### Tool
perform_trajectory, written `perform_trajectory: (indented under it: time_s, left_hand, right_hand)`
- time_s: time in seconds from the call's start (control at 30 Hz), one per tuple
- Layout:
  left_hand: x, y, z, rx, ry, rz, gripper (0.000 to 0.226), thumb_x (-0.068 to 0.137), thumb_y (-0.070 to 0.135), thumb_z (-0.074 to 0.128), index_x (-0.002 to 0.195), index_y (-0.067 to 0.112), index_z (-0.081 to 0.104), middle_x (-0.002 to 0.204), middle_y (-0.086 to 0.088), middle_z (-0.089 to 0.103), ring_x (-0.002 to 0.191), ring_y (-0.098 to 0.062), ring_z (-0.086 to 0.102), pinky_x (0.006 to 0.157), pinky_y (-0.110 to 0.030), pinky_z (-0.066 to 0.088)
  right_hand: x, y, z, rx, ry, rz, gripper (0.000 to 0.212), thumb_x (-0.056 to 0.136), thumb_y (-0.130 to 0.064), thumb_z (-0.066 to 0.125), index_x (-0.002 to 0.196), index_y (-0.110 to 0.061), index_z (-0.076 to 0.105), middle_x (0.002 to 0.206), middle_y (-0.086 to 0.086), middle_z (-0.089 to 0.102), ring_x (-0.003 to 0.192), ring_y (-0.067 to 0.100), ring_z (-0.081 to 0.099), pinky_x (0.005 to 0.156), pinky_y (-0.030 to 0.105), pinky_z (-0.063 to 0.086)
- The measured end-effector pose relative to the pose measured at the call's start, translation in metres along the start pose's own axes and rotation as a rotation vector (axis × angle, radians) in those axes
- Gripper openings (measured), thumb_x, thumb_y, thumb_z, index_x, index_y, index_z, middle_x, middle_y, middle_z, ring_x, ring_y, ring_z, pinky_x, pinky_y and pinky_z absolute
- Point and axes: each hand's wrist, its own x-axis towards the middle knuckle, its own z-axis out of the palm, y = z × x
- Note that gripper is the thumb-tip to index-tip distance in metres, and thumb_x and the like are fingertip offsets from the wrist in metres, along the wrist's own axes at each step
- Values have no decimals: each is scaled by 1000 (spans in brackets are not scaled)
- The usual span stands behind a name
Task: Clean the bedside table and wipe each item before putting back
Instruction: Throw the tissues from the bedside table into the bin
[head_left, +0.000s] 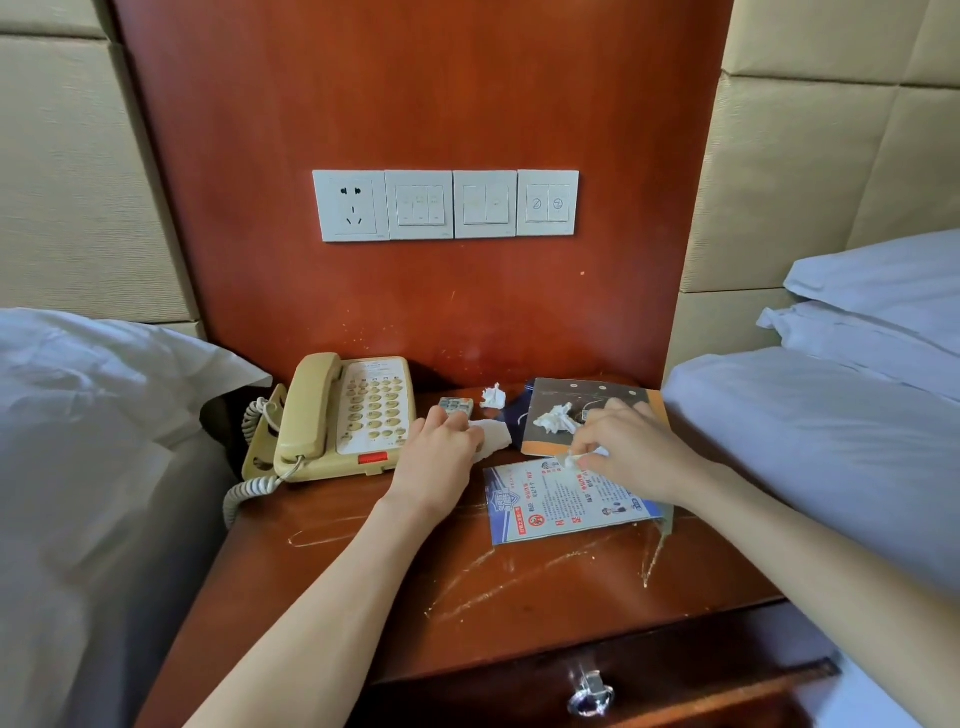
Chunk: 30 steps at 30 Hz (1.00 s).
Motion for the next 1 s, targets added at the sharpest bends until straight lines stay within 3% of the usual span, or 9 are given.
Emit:
perform_trajectory:
  time_s: [0.23,0.33,0.4,0.47,0.63,0.8,1.0]
  left_hand:
    - [-5,1,-8,-174,93,-70,32,88,0,56,117,14,53,117,-8,54,101,-22,49,78,-27,41]
    - [-10,1,-18,-377,149,-139,32,85,-9,56,113,7,54,115,-12,54,99,-24,52,77,-29,47]
    - [-13,3,-26,-462,204,-153,26,89,-9,53,111,5,56,112,-11,56,92,-18,49,72,-21,41]
    - [-16,6,-35,-502,250,-121,22,91,-9,51,106,5,58,106,-8,56,86,-15,48,67,-13,34]
    - [-27,15,-59,-556,315,14,14,94,-5,51,97,4,62,96,2,52,81,-13,51,65,-4,35]
    - [-36,25,-88,-737,373,24,14,91,0,59,89,14,63,89,4,61,77,-5,53,64,-8,39]
    - [-48,43,-115,-938,369,72,22,90,10,63,86,31,60,84,11,62,78,-7,56,65,-17,44]
  right_hand:
    - [-6,-10,-12,18,93,13,22,97,-29,50,111,-30,67,109,-10,60,106,14,46,97,34,33]
    - [-9,-13,-21,34,144,23,22,97,-28,50,111,-29,67,107,-9,61,103,13,47,91,30,33]
    - [-12,-16,-28,87,190,49,21,96,-27,52,109,-26,68,106,-8,62,103,15,49,84,27,33]
    - [-17,-20,-34,148,227,75,19,94,-25,56,108,-23,69,106,-7,63,102,14,51,82,28,37]
    - [-33,-33,-41,443,306,145,13,89,-22,64,98,-18,73,88,-7,67,82,5,56,69,21,45]
    - [-60,-50,-38,680,417,226,6,87,-27,67,89,-31,71,77,-18,66,75,-5,61,64,11,41]
    - [-87,-55,-39,880,456,275,17,84,-23,69,79,-39,69,79,-14,72,79,-2,66,71,21,48]
